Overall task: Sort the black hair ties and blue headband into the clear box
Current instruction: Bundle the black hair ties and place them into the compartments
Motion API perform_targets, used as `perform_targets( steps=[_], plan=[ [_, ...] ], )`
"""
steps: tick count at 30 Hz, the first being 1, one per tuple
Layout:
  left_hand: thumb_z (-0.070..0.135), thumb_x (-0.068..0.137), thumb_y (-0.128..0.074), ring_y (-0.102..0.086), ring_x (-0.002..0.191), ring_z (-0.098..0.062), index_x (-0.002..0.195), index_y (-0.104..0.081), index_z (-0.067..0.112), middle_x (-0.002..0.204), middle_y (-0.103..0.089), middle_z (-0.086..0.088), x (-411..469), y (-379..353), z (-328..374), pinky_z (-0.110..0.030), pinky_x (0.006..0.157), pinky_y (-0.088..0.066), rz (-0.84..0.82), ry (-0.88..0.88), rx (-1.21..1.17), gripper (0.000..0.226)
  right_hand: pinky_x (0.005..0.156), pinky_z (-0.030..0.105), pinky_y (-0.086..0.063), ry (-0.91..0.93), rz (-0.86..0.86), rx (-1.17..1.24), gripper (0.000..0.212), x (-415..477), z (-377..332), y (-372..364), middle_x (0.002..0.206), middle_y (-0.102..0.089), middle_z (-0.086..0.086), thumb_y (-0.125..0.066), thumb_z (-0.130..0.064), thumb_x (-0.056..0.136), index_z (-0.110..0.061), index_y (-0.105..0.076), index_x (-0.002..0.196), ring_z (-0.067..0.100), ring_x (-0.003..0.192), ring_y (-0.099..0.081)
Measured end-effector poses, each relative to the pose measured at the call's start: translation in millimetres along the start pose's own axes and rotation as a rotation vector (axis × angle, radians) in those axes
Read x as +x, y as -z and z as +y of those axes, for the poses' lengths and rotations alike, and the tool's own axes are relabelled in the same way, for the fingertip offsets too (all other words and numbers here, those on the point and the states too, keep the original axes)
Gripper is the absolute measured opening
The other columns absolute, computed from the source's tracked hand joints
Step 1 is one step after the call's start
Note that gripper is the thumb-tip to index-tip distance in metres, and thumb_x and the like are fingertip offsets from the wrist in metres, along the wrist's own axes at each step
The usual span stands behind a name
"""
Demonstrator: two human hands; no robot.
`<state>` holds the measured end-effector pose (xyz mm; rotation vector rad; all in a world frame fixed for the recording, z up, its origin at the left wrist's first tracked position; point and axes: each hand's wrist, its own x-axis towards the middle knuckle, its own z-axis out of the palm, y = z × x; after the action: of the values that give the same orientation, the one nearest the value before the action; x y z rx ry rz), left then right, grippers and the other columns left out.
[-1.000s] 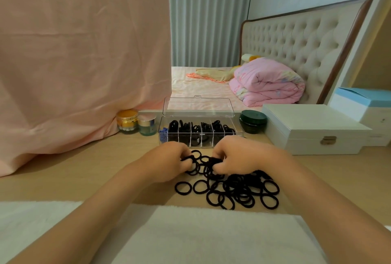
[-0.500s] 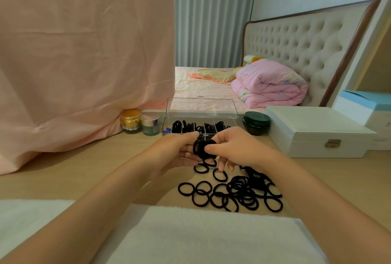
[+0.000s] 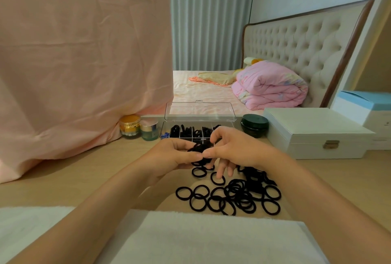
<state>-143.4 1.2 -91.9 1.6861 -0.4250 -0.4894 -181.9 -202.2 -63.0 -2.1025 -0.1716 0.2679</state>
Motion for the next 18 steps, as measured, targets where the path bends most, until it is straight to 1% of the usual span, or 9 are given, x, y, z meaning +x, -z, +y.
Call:
perform_targets(
  steps=[2, 4, 6, 8, 10, 12, 14, 16, 18],
  plan=[
    [0.012, 0.086, -0.074, -0.069, 0.093, -0.015, 0.104, -0.078, 0.013, 0.102, -0.077, -0.006, 2.1, -0.1, 2.5, -0.031, 0.090, -0.052, 0.000, -0.018, 0.035, 0.018, 0.049, 0.030, -0.053, 0.019, 0.079, -0.068, 0.058, 1.0, 2.4, 5.5, 0.091, -0.076, 0.009, -0.076, -0.031, 0.089, -0.019, -0.042, 0.133, 0.022, 0.061, -0.069],
    [0.015, 0.085, -0.075, -0.065, 0.091, -0.013, 0.103, -0.079, 0.016, 0.103, -0.076, -0.004, 5.3, -0.3, 6.7, -0.030, 0.089, -0.048, -0.021, -0.021, 0.031, 0.018, 0.060, 0.031, -0.058, 0.070, 0.107, -0.065, 0.069, 0.9, 4.3, 11.1, 0.101, -0.072, 0.001, -0.079, -0.032, 0.085, -0.028, -0.044, 0.144, 0.017, 0.073, -0.072],
    [0.014, 0.086, -0.073, -0.064, 0.093, -0.012, 0.104, -0.079, 0.016, 0.106, -0.076, -0.005, 10.0, -2.6, 12.4, -0.028, 0.090, -0.046, -0.039, -0.020, 0.013, 0.020, 0.075, 0.034, -0.063, 0.108, 0.061, 0.034, 0.056, 0.7, 5.5, 14.5, 0.116, -0.071, -0.003, -0.077, -0.027, 0.088, -0.029, -0.058, 0.141, 0.014, 0.094, -0.074],
    [0.012, 0.085, -0.073, -0.066, 0.098, -0.015, 0.108, -0.078, 0.014, 0.110, -0.076, -0.007, 16.6, -5.5, 17.3, -0.030, 0.094, -0.048, -0.037, -0.021, -0.006, 0.023, 0.084, 0.037, -0.062, 0.129, 0.053, 0.129, 0.037, 1.0, 6.4, 16.8, 0.115, -0.075, -0.003, -0.075, -0.021, 0.089, -0.024, -0.071, 0.126, 0.013, 0.103, -0.073],
    [0.012, 0.086, -0.073, -0.065, 0.100, -0.020, 0.109, -0.078, 0.014, 0.113, -0.075, -0.009, 24.8, -7.8, 21.2, -0.033, 0.096, -0.049, -0.029, -0.024, -0.008, 0.024, 0.086, 0.036, -0.062, 0.133, 0.118, 0.204, 0.028, 2.6, 8.7, 21.3, 0.107, -0.078, -0.003, -0.077, -0.017, 0.087, -0.020, -0.077, 0.116, 0.013, 0.101, -0.074],
    [0.012, 0.087, -0.073, -0.061, 0.097, -0.020, 0.109, -0.078, 0.013, 0.112, -0.075, -0.008, 32.6, -10.6, 25.0, -0.032, 0.092, -0.048, -0.024, -0.023, -0.005, 0.022, 0.085, 0.032, -0.062, 0.138, 0.185, 0.216, 0.022, 3.3, 11.2, 28.0, 0.100, -0.079, -0.002, -0.079, -0.016, 0.086, -0.019, -0.079, 0.108, 0.013, 0.098, -0.074],
    [0.011, 0.087, -0.073, -0.067, 0.100, -0.020, 0.108, -0.077, 0.011, 0.110, -0.075, -0.008, 39.8, -14.9, 31.2, -0.028, 0.092, -0.053, -0.010, -0.034, 0.019, 0.021, 0.084, 0.031, -0.062, 0.141, 0.240, 0.225, 0.017, 4.8, 14.0, 34.7, 0.097, -0.079, 0.002, -0.079, -0.014, 0.086, -0.015, -0.079, 0.103, 0.016, 0.095, -0.075],
    [0.007, 0.086, -0.075, -0.073, 0.096, -0.017, 0.107, -0.074, 0.008, 0.107, -0.075, -0.013, 48.2, -20.4, 38.6, -0.026, 0.085, -0.059, 0.027, -0.061, 0.031, 0.021, 0.078, 0.033, -0.063, 0.127, 0.284, 0.314, 0.013, 7.4, 17.4, 40.8, 0.096, -0.078, 0.010, -0.078, -0.009, 0.086, -0.011, -0.077, 0.099, 0.021, 0.091, -0.076],
    [0.004, 0.082, -0.078, -0.075, 0.087, -0.019, 0.105, -0.071, 0.006, 0.098, -0.073, -0.014, 58.0, -24.7, 46.0, -0.025, 0.076, -0.061, 0.095, -0.092, 0.030, 0.024, 0.073, 0.035, -0.064, 0.117, 0.313, 0.393, 0.015, 9.5, 19.4, 46.5, 0.100, -0.077, 0.014, -0.078, -0.008, 0.086, -0.008, -0.076, 0.101, 0.026, 0.091, -0.077]
  ],
)
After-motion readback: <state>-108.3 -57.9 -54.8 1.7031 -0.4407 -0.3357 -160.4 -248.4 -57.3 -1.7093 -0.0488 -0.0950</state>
